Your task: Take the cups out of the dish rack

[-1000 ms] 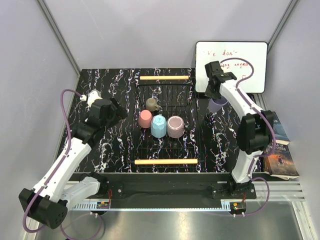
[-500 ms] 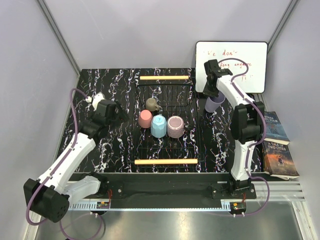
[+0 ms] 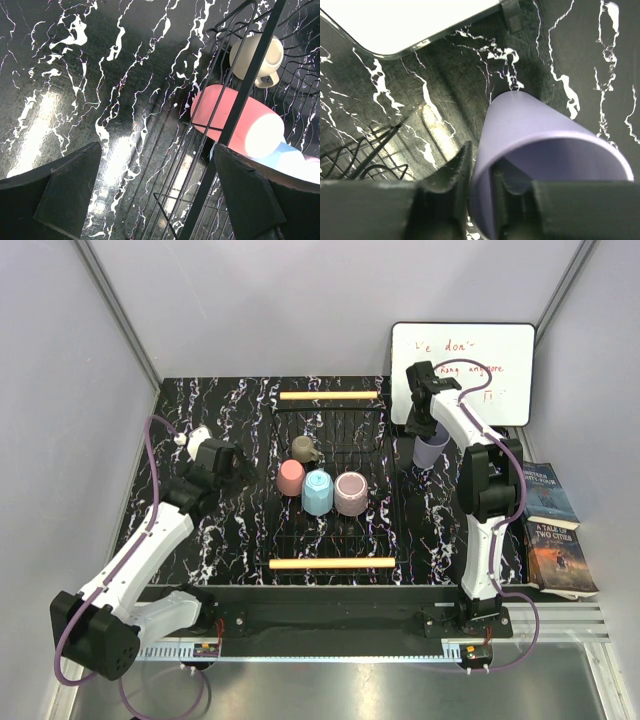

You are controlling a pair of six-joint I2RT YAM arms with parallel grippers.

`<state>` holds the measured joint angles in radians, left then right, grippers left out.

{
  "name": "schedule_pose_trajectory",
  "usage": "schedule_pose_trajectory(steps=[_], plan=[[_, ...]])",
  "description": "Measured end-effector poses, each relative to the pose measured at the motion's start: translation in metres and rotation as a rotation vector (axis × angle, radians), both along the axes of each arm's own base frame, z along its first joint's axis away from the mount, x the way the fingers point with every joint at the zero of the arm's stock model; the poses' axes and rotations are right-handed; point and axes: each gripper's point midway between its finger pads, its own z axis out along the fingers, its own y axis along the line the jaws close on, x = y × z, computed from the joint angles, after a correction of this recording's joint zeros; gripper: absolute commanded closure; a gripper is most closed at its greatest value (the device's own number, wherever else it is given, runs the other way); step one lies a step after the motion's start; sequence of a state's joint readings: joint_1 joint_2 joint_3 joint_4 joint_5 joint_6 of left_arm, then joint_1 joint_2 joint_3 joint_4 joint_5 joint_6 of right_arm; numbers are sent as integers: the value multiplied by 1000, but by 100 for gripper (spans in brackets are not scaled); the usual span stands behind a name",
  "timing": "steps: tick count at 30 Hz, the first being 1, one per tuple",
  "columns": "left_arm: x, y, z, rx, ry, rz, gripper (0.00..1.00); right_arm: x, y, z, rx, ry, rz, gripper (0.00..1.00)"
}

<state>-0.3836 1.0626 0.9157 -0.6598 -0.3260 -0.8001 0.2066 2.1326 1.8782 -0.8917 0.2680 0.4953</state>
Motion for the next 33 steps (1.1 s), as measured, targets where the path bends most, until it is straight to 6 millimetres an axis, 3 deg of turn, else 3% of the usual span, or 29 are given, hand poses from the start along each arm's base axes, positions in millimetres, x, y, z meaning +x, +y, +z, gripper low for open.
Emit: schedule_pose_trajectory(steps=[2,5,9,13,15,17,19,23,28,31,33], plan=[[0,0,0,0,0,-1,1,-2,0,-2,0,6,-2,50],[0,0,0,5,1,-5,1,-5,-1,-7,-1,20,-4,41],[0,1,0,14,-1,-10,1,-5,-1,-3,1,13,-5,39],[0,1,1,22,-4,-14,1,-4,0,16,11,-29,-5,36],[-1,1,2,23,-7,-18,1,-3,1,34,24,-67,-3,33],[-1,1,3,26,-13,-25,1,-1,3,59,45,-123,2,13],[-2,0,5,30,-18,-35,1,-2,6,86,72,-185,3,0],[-1,-3,10,46,-33,-73,1,-17,15,156,158,-380,39,0],[-2,-19,26,93,-90,-167,1,-72,34,224,275,-591,128,0],[-2,-32,39,124,-127,-224,1,-94,61,240,320,-655,213,0],[1,-44,50,142,-149,-265,1,-111,91,230,350,-660,295,0]])
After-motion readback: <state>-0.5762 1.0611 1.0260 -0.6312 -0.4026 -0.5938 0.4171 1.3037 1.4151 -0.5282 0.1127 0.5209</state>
